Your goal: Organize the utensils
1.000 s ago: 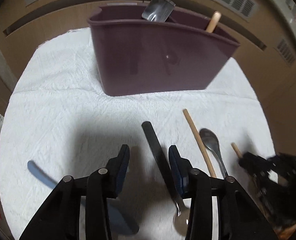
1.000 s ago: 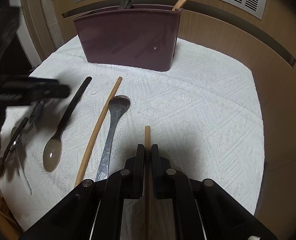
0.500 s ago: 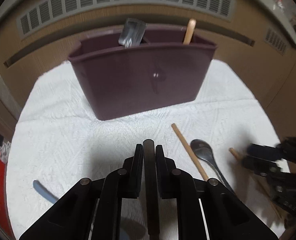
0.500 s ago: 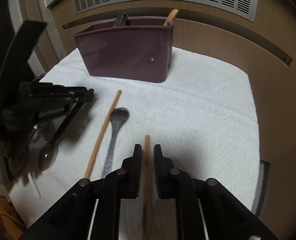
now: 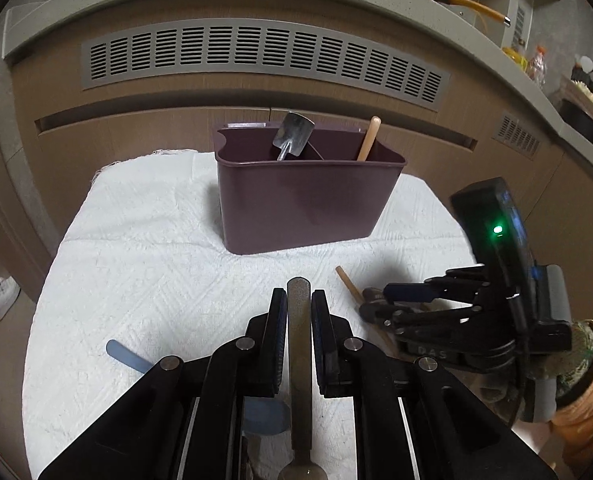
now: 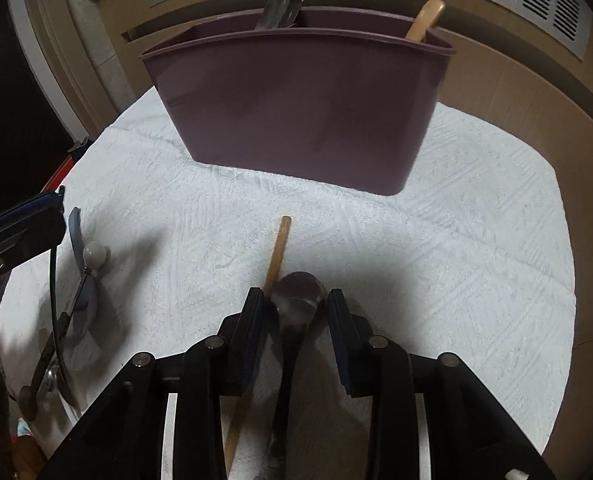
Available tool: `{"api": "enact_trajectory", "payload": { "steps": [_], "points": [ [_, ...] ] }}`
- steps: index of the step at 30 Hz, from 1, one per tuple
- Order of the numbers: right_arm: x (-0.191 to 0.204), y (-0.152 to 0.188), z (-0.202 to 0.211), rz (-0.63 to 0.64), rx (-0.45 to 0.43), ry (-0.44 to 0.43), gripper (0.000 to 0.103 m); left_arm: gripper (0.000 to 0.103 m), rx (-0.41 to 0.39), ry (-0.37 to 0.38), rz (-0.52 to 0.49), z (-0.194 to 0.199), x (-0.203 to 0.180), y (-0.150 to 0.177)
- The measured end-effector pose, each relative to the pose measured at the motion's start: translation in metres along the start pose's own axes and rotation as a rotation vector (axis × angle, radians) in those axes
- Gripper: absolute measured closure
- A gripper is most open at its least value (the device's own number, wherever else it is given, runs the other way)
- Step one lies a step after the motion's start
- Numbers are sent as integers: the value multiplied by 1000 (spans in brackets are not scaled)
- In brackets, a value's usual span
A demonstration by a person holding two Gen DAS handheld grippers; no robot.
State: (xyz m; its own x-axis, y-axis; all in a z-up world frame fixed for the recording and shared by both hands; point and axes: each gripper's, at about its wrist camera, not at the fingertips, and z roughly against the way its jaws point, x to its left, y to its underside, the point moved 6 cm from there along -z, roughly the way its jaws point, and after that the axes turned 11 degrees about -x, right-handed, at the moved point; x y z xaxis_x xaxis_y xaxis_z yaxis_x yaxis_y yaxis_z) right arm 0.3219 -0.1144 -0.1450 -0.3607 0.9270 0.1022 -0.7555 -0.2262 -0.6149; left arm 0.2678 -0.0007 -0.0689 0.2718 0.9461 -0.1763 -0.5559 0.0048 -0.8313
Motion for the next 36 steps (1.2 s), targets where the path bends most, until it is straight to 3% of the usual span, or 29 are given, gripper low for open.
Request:
{"api": "enact_trajectory", "payload": {
  "steps": [2, 3, 5, 15, 18, 20, 26, 36],
  "points": [
    [7, 0, 0, 55, 15, 36, 69, 90, -4, 4, 6, 4, 0, 1],
    [11, 2, 2, 78, 17, 39, 77, 90, -9, 8, 11, 6, 0, 1],
    [16, 4, 9, 95, 11, 29, 78, 90, -18, 14, 10, 11, 0, 0],
    [4, -11, 100, 74, -202, 41, 79, 90, -119, 37, -32, 50, -25, -28],
    [-3, -31, 137, 80, -303, 56, 80, 90, -174, 36, -68, 63, -36, -49],
    [-5, -49, 162, 94, -373, 66, 101, 90, -230, 33, -89, 72, -43, -72],
    [-11, -106, 214, 121, -525, 101, 99, 91, -374, 16, -123, 92, -49, -136],
    [-25, -180, 247, 158, -627, 145, 99, 91, -421, -28, -171, 74, -44, -208]
  ]
}}
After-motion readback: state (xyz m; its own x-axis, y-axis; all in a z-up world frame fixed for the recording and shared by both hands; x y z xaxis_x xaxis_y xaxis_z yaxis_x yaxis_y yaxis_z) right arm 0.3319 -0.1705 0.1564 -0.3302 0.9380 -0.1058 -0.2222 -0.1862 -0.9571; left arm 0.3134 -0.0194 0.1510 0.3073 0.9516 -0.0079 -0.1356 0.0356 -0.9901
